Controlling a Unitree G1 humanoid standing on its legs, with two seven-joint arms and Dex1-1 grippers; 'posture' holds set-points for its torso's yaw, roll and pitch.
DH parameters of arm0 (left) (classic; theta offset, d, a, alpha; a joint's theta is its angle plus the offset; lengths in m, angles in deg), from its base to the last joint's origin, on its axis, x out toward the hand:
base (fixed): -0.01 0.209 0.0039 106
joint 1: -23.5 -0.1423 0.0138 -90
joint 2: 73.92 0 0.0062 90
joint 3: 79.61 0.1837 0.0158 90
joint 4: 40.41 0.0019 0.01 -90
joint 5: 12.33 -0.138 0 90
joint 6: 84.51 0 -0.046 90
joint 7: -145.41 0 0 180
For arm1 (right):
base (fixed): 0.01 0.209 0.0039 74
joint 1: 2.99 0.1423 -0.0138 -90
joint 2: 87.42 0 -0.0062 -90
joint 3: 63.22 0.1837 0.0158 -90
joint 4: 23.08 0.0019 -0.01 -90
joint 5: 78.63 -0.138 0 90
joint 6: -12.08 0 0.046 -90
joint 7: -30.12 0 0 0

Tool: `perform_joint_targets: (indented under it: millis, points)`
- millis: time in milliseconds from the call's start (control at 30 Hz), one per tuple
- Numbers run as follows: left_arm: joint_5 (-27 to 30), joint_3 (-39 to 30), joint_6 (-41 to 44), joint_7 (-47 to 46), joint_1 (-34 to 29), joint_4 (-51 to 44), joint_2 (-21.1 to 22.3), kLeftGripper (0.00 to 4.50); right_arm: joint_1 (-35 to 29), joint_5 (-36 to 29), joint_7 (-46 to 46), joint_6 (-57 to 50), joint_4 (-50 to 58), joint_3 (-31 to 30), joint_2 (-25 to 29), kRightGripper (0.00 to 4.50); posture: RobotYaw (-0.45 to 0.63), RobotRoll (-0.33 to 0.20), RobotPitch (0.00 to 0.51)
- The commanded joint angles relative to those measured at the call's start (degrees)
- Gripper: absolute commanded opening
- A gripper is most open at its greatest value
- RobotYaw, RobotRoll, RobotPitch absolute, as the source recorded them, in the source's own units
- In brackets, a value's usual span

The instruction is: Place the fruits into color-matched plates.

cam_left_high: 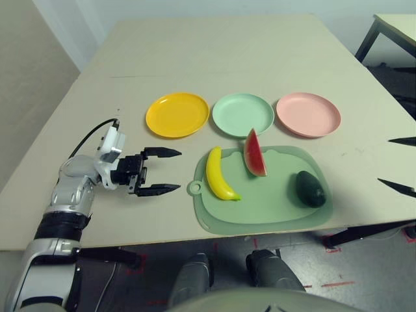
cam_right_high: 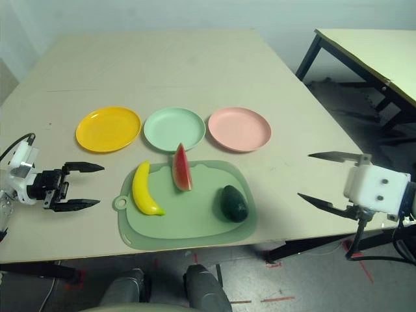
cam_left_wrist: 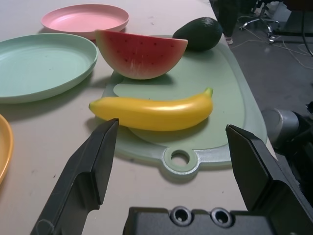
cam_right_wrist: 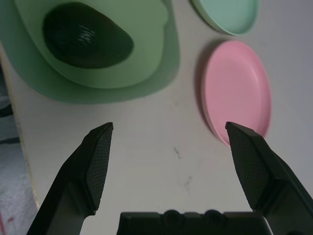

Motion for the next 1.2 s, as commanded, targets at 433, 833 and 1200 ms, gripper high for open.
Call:
perform_joint_targets:
  millis: [433,833,1200]
  points:
    - [-0.38,2.77,-1.56,0.24,-1.94,-1.67,1.49,4.46,11.82,9.15,9.72,3.42,6.65,-15.92,8.38,4.50,-0.08,0.000,0.089]
    - [-0.57,3.22,-0.68,0.24,-1.81,-3.38,0.99,4.46,29.89,14.28,17.46,7.39,5.96,-30.93,5.98,4.50,-0.07,0.000,0.094]
    - [-1.16,3.52,-0.06,0.24,-1.15,-3.71,0.62,4.46,41.55,15.89,22.06,13.29,3.31,-40.90,0.36,4.50,-0.06,0.000,0.100]
